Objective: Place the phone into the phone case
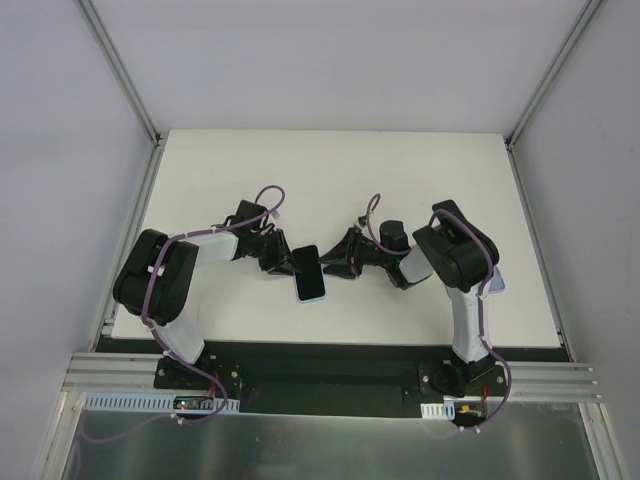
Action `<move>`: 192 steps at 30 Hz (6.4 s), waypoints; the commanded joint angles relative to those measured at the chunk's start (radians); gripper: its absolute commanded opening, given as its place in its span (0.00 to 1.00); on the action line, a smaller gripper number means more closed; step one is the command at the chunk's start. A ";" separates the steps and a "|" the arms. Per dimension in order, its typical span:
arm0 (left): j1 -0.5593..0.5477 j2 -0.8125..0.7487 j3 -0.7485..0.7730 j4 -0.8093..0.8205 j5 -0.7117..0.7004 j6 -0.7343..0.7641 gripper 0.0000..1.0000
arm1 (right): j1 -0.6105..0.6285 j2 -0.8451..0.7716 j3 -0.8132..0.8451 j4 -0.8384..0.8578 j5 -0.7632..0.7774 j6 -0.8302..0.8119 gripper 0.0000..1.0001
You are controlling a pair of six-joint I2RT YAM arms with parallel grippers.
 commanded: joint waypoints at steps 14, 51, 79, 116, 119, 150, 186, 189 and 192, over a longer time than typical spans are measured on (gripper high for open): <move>-0.059 0.025 -0.011 0.213 0.205 -0.076 0.04 | 0.087 0.027 0.101 0.344 -0.057 0.143 0.52; -0.015 -0.441 -0.101 0.042 0.251 0.085 0.63 | -0.020 -0.268 0.038 0.195 -0.073 -0.184 0.11; -0.049 -0.404 -0.222 0.514 0.412 -0.111 0.07 | 0.031 -0.427 0.055 0.313 -0.054 -0.135 0.32; 0.091 -0.481 -0.178 0.450 0.389 -0.137 0.61 | -0.038 -0.415 0.061 0.347 -0.169 0.003 0.05; 0.100 -0.469 -0.178 0.564 0.416 -0.215 0.62 | -0.014 -0.415 0.068 0.346 -0.206 0.001 0.05; 0.099 -0.456 -0.063 0.212 0.349 0.032 0.07 | 0.038 -0.386 0.141 0.345 -0.224 0.041 0.09; 0.045 -0.463 -0.257 0.597 0.447 -0.200 0.54 | 0.001 -0.351 0.222 0.345 -0.137 0.098 0.04; 0.025 -0.444 -0.268 0.662 0.452 -0.237 0.53 | 0.001 -0.341 0.230 0.345 -0.129 0.097 0.04; 0.016 -0.427 -0.290 0.764 0.457 -0.284 0.53 | 0.000 -0.335 0.224 0.345 -0.125 0.092 0.04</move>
